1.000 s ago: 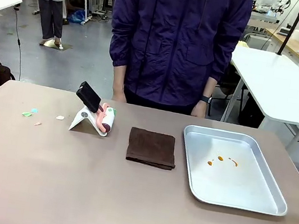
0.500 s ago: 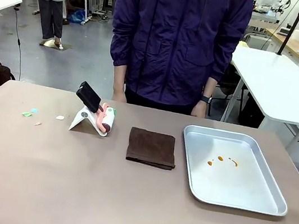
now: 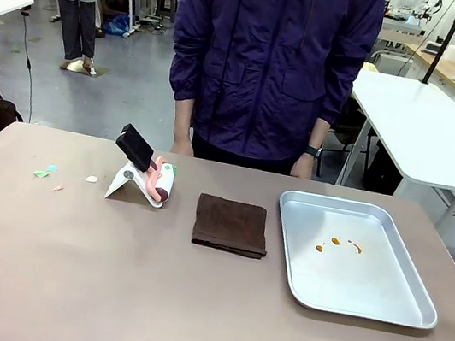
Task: Clean the surface of the table.
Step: Hold the Lint Roller with your left hand and the towel with your right hand.
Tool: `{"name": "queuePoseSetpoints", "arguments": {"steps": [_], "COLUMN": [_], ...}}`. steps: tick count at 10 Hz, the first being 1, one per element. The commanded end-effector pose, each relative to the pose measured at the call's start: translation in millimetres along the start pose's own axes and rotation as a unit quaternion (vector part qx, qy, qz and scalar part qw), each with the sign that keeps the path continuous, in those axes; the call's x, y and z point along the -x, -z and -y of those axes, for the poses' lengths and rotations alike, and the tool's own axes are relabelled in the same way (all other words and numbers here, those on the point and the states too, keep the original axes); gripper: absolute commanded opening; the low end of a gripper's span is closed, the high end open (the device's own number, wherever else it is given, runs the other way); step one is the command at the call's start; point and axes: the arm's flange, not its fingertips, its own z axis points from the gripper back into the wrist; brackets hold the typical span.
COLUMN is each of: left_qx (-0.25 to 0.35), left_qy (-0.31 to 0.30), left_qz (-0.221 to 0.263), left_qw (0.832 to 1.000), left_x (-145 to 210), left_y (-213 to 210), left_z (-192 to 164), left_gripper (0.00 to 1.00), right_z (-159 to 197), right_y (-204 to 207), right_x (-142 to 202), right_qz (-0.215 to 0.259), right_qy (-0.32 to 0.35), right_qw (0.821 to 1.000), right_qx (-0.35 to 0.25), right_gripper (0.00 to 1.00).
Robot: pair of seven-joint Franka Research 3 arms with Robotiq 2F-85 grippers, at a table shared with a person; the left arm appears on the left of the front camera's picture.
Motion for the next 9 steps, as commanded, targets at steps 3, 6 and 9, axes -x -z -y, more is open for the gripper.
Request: {"name": "queuePoseSetpoints", "arguments": {"steps": [3,6,9], "left_qx": [0.005,-0.004,-0.055], "left_qy": [0.015,0.013,0.045], "left_qz": [-0.002,-0.027,-0.078], "left_qw": [1.000,1.000,0.994], "left_x": [1,-4,-33], "left_y": [-1,-3,33], "left_z": [0,12,68], "left_gripper": [1.00,1.00,1.00], "right_z": [-2,-17,-86], "right_y": [-3,8,65], "right_x": [3,9,35], "right_qz": [0.002,-0.005,-0.032], "right_qy": [-0.008,-0.026,-0.104], "right_qw": [1.000,1.000,0.993], "right_qx": [-0.007,-0.002,0.051], "right_gripper": [1.00,1.00,1.00]}}
